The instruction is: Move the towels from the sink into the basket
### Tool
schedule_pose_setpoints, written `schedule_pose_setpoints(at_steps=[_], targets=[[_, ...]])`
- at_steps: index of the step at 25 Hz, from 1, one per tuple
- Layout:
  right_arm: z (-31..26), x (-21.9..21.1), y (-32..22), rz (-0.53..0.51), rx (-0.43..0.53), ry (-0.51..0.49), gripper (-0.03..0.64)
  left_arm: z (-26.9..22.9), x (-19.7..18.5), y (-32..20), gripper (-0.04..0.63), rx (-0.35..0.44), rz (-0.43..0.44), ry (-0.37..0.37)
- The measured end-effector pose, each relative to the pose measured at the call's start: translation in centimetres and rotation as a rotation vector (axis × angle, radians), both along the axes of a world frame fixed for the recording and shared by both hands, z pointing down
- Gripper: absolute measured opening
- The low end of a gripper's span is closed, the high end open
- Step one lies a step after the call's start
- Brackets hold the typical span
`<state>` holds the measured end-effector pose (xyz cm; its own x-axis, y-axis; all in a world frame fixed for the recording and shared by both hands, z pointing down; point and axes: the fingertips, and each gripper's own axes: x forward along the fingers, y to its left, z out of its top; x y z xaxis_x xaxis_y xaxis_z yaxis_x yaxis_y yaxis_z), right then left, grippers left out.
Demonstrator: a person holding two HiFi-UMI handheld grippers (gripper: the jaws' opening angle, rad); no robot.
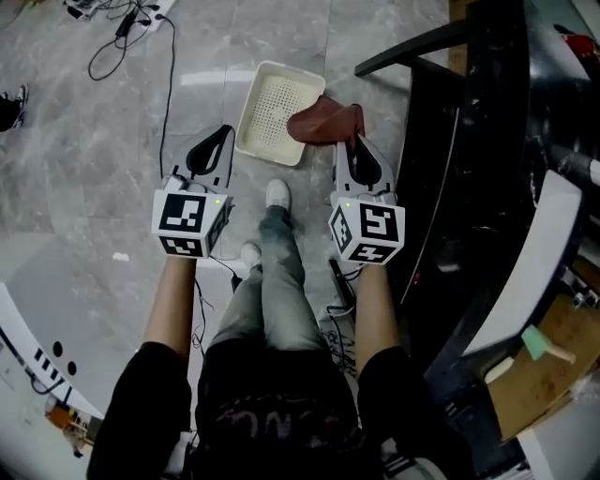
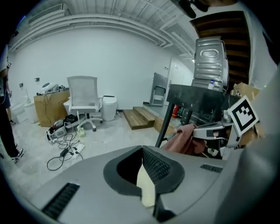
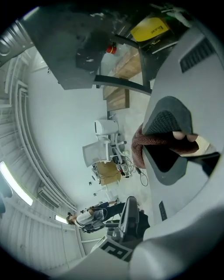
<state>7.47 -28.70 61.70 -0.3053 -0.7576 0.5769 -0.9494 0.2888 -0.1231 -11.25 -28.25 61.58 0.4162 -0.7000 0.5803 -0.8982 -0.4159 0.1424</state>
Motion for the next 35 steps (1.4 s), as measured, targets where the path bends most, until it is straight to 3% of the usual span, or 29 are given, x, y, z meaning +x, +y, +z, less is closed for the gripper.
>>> schedule_pose_setpoints(at_steps=[15, 20, 26, 35], targets=[[25.0, -2.8, -3.4, -0.078, -0.097, 0.021, 0.077, 22.4, -1.1, -1.2, 0.017, -0.089, -0.026, -0.024], [31.3, -2.4, -3.2, -0.077, -0.148, 0.023, 0.11, 27.8, -0.7, -0.4, 0.017, -0.135, -0.02, -0.022], [34.4, -3.7, -2.6, -0.129, -0.173, 0.017, 0.207, 30.4, 0.1, -0.2, 0.017, -0.158, 0.002, -0.01], [34.5, -3.6, -2.1, -0.129, -0.199, 0.015, 0.236, 30.3, 0.3, -0.6, 0.017, -0.162, 0.008, 0.006]])
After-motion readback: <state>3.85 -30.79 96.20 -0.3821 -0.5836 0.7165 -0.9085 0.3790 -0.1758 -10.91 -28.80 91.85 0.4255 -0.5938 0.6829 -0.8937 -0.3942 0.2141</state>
